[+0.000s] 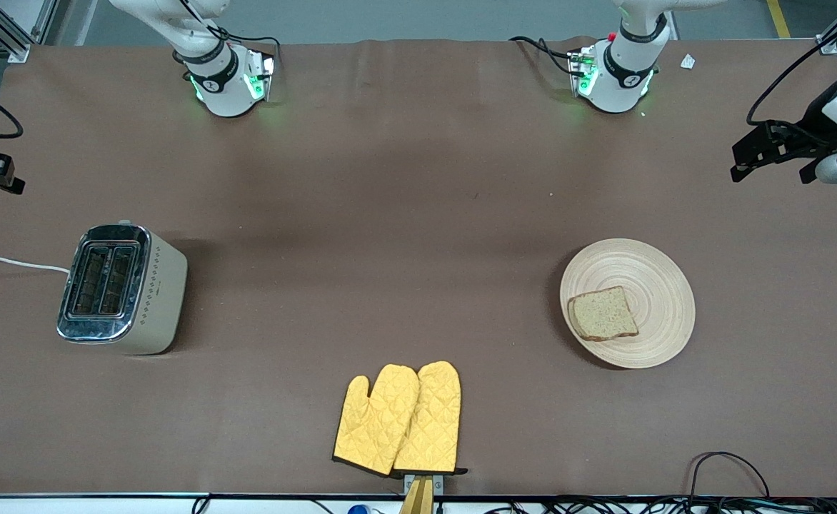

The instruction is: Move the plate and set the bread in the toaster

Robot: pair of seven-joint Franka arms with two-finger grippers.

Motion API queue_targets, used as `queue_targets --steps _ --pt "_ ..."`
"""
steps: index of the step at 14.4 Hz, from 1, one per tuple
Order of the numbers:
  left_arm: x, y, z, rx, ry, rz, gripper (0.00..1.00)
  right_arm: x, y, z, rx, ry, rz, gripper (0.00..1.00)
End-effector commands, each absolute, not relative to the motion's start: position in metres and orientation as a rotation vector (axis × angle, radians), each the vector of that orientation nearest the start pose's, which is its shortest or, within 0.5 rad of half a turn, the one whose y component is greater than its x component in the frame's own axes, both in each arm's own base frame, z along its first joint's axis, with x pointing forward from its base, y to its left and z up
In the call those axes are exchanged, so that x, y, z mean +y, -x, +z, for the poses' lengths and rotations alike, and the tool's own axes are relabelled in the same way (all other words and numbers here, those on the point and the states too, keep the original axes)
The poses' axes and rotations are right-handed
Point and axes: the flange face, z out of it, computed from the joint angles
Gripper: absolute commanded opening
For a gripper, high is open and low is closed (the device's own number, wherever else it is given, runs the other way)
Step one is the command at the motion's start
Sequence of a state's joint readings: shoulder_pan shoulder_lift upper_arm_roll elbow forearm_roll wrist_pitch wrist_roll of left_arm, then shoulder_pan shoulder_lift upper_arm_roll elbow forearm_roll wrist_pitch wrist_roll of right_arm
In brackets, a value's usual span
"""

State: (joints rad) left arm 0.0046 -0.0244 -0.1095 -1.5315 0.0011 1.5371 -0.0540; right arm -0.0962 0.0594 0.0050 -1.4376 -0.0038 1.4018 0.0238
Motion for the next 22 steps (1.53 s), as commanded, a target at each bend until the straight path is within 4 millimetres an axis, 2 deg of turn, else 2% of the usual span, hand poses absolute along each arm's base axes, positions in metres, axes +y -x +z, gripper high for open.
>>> queue_targets --steps 1,4,6,7,8,9,10,11,13,14,16,18,22 --pt "-0.060 -0.544 0.660 0.063 3.124 -0.065 1.00 -0.048 -0.552 0.643 0.033 3.144 0.141 0.00" --pt "-0.057 -0.547 0.655 0.073 3.127 -0.050 1.00 -0.050 -0.552 0.643 -0.009 3.144 0.137 0.00" --pt "-0.047 -0.551 0.651 0.052 3.136 -0.037 1.00 -0.051 -0.552 0.643 -0.007 3.144 0.137 0.00" --pt "-0.042 -0.555 0.646 0.047 3.151 -0.024 1.00 -0.051 -0.552 0.643 -0.003 3.143 0.134 0.04" --pt "-0.017 -0.558 0.644 -0.012 3.198 -0.015 1.00 -0.053 -0.552 0.644 0.006 3.139 0.128 0.29" --pt "-0.001 -0.562 0.636 -0.057 3.264 0.004 1.00 -0.055 -0.552 0.643 0.016 3.137 0.133 0.48" --pt "0.015 -0.571 0.621 -0.105 3.327 0.037 1.00 -0.057 -0.552 0.644 0.018 3.137 0.128 0.77" --pt "0.036 -0.578 0.609 -0.156 3.383 0.049 1.00 -0.058 -0.552 0.644 0.020 3.134 0.125 1.00" --pt "0.067 -0.598 0.567 -0.212 3.482 0.108 1.00 -0.057 -0.552 0.644 0.018 3.136 0.123 1.00" --pt "0.086 -0.611 0.538 -0.290 3.549 0.138 1.00 -0.058 -0.552 0.644 0.020 3.135 0.123 1.00" --pt "0.108 -0.633 0.483 -0.349 3.635 0.153 1.00 -0.057 -0.552 0.644 0.018 3.136 0.123 1.00" --pt "0.121 -0.655 0.425 -0.337 3.640 0.111 1.00 -0.057 -0.552 0.644 0.020 3.136 0.125 1.00" --pt "0.135 -0.670 0.344 -0.403 3.632 0.169 1.00 -0.058 -0.552 0.645 0.024 3.132 0.122 1.00"
